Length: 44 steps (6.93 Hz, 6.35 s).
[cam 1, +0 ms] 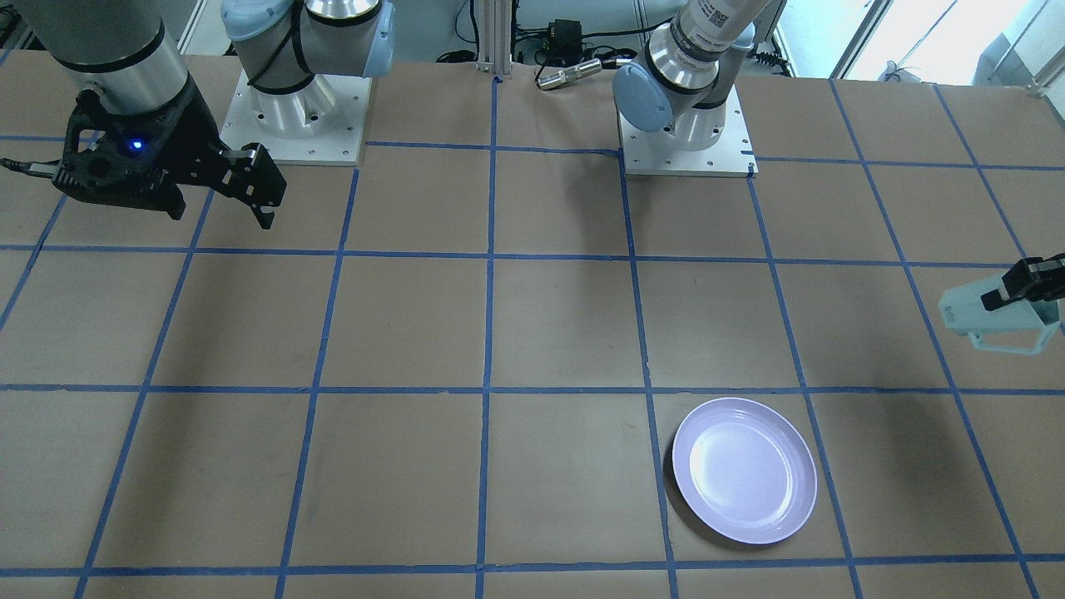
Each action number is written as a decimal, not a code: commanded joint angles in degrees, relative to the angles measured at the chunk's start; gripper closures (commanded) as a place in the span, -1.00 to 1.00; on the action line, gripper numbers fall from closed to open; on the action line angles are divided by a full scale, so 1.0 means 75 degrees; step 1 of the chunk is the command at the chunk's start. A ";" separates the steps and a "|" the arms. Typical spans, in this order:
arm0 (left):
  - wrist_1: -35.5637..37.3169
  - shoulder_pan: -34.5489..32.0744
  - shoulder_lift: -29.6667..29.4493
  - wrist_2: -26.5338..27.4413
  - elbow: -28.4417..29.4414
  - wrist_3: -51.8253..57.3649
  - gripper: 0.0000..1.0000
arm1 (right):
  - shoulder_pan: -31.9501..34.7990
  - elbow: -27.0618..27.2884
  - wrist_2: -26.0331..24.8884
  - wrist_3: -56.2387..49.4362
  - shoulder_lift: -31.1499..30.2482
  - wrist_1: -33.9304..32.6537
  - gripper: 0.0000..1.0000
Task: Flip cup and place on plate
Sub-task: 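Lift the teal cup and carry it toward the lavender plate, then rotate the cup upright and lower it onto the plate, then open the left gripper and raise it away from the cup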
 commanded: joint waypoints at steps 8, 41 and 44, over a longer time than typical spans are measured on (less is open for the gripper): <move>0.3477 -0.4097 -0.0265 0.1016 -0.0796 -0.2855 1.00 | 0.0000 -0.0002 -0.0003 0.0000 0.0000 0.0000 -1.00; 0.0350 -0.4966 0.2078 0.0946 -0.1055 -0.4437 -1.00 | 0.0000 -0.0002 -0.0003 0.0000 0.0000 0.0000 -1.00; 0.0349 -0.4955 0.2125 0.0946 -0.1090 -0.4437 -1.00 | 0.0000 -0.0002 -0.0003 0.0000 0.0000 0.0000 -1.00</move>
